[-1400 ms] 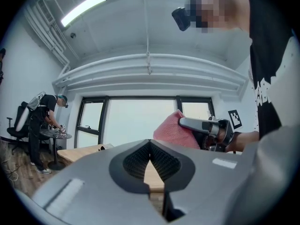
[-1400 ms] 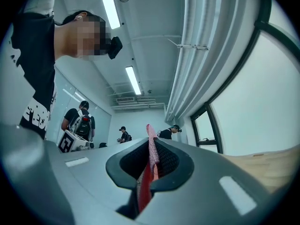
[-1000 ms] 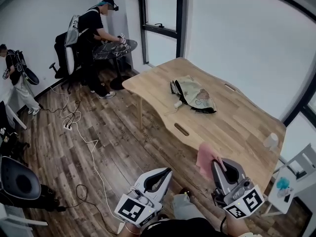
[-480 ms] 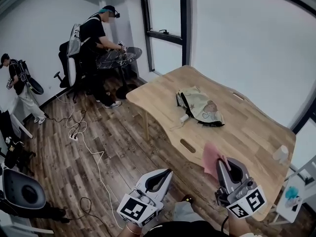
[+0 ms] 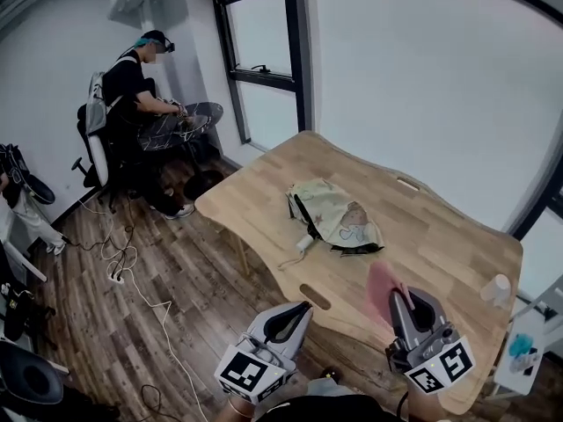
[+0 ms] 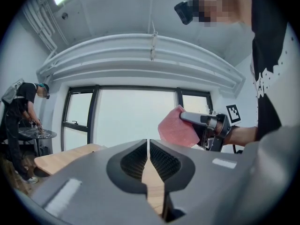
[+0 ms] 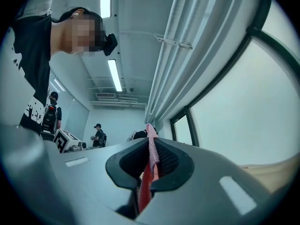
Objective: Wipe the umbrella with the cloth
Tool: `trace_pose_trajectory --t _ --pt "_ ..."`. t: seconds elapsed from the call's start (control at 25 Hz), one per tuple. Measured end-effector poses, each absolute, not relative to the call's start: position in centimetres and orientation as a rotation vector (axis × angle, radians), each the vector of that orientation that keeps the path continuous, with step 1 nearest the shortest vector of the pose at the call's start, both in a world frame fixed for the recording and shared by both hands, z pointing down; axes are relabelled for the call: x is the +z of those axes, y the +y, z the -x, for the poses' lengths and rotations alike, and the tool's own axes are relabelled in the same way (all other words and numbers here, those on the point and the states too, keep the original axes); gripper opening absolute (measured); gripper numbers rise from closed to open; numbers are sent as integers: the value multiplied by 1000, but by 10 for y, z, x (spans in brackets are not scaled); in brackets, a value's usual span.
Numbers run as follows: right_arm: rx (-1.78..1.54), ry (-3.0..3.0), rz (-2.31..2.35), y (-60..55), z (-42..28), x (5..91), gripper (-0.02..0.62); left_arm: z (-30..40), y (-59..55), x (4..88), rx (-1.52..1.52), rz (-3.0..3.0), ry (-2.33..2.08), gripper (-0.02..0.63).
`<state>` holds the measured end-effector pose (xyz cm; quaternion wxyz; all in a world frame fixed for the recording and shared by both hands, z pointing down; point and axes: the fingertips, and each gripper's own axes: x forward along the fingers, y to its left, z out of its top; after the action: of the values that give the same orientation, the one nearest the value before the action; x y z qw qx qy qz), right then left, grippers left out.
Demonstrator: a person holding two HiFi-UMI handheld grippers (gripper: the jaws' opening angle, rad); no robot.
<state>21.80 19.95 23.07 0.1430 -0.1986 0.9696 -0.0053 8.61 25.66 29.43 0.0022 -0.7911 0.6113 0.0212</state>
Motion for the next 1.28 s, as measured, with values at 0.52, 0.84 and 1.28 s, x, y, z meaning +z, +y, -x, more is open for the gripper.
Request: trace_pose_trajectory --t 0.52,0.84,1.28 --pt "-24 2781 722 110 -230 246 21 -103 143 323 2 2631 1826 41" --pt "-55 2753 818 86 -233 253 21 -123 88 348 -61 2705 1662 66" --pt "-98 2732 1031 42 -222 272 21 -115 0 412 -135 2770 1603 175"
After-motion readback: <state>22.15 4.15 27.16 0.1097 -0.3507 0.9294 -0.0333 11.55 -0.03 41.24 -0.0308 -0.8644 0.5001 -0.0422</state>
